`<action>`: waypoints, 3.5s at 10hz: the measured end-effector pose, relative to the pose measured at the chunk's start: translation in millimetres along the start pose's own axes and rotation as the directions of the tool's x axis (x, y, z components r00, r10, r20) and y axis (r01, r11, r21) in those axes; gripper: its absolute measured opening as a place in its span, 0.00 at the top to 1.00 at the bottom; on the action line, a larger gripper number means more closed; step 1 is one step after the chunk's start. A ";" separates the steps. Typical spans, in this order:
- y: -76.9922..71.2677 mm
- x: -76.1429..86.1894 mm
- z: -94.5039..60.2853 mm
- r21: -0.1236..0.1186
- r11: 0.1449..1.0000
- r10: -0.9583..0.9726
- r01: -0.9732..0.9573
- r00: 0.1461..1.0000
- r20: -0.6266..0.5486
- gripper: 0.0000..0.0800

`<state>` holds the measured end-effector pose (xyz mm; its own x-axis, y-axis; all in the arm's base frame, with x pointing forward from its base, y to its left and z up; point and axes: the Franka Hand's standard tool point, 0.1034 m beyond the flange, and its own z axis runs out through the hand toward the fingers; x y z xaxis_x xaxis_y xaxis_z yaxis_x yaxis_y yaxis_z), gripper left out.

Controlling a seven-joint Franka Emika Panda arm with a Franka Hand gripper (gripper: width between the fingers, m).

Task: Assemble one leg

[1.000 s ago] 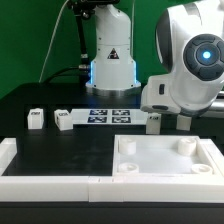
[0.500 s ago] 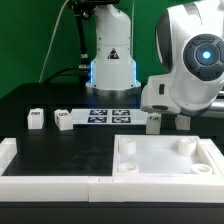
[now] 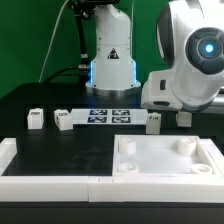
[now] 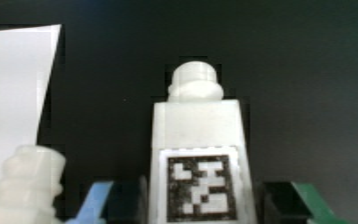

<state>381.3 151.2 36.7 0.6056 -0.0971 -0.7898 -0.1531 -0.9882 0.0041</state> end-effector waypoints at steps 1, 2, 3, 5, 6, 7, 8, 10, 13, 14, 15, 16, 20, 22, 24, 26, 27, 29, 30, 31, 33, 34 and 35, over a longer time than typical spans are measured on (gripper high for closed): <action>10.2 -0.2 -16.4 0.019 1.000 0.008 -0.007 1.000 -0.022 0.64; 17.3 -0.5 -29.6 0.035 0.999 0.018 -0.017 0.999 -0.033 0.64; 23.1 2.7 -41.4 0.052 0.998 0.028 -0.026 0.998 -0.053 0.64; 23.2 10.5 -48.9 0.061 0.998 0.032 -0.026 0.995 -0.096 0.64; 18.4 17.1 -54.5 0.075 0.997 0.033 -0.016 0.972 -0.232 0.64; 17.7 13.4 -54.5 0.079 0.997 0.033 -0.008 0.946 -0.322 0.64; 17.1 13.5 -53.8 0.081 0.997 0.034 -0.004 0.926 -0.376 0.64; 24.1 16.3 -65.5 0.080 0.996 0.016 0.036 0.820 -0.572 0.64; 21.2 8.0 -90.8 0.067 0.995 0.004 0.079 0.612 -0.791 0.64; 20.0 1.4 -91.6 0.060 0.994 -0.003 0.088 0.586 -0.810 0.64; 14.9 1.7 -105.2 0.064 0.992 0.001 0.109 0.498 -0.867 0.64; 10.2 -0.4 -109.1 0.065 0.989 0.004 0.129 0.422 -0.906 0.64; 13.6 5.2 -111.6 -0.053 0.983 -0.119 0.175 0.393 -0.912 0.64; 26.3 11.9 -132.3 -0.107 0.976 -0.172 0.188 0.376 -0.910 0.64; 27.5 19.5 -163.8 -0.130 0.971 -0.196 0.200 0.361 -0.912 0.64; 27.1 20.6 -163.3 -0.129 0.971 -0.195 0.200 0.359 -0.913 0.64; 27.1 20.6 -163.3 -0.130 0.971 -0.196 0.200 0.359 -0.913 0.64; 27.0 20.7 -163.0 -0.130 0.971 -0.196 0.200 0.360 -0.912 0.64; 26.9 20.8 -164.9 -0.129 0.971 -0.195 0.200 0.358 -0.913 0.64; 28.0 22.4 -178.5 -0.147 0.967 -0.218 0.210 0.377 -0.900 0.64; 21.5 41.9 -218.0 -0.154 0.964 -0.223 0.216 0.343 -0.913 0.64; 21.6 48.9 -223.4 -0.155 0.964 -0.223 0.216 0.337 -0.915 0.64; 22.9 55.1 -228.5 -0.158 0.964 -0.224 0.215 0.330 -0.917 0.64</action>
Offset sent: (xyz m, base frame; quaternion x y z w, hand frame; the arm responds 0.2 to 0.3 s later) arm 0.0425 -0.0242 0.0167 -0.0079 -0.0394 -0.0236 0.9989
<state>589.7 96.1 133.5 0.9503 0.0810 0.3005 0.1064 -0.9919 -0.0690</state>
